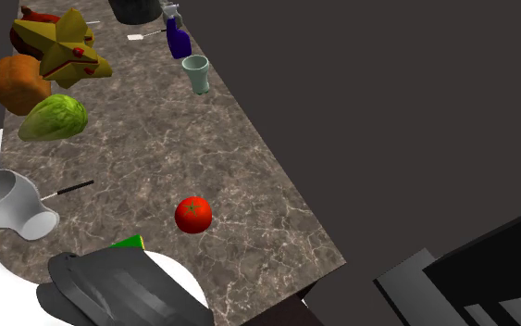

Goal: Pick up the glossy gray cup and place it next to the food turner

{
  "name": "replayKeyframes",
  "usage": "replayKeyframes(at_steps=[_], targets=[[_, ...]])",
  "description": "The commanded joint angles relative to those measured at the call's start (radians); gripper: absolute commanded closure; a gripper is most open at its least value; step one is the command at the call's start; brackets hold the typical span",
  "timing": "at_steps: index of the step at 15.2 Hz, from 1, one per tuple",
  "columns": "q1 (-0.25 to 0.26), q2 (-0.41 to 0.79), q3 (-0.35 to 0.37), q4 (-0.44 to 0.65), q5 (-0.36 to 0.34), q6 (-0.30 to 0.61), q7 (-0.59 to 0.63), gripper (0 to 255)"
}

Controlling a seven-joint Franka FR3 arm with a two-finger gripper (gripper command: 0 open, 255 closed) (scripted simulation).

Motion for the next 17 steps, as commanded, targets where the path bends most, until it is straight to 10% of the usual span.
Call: replayKeyframes(at_steps=[1,17], targets=[[0.002,-0.008,0.0,-0.037,0.0,0.03,-0.003,255],[0.008,-0.012,0.003,-0.257,0.007,0.244,-0.036,255]])
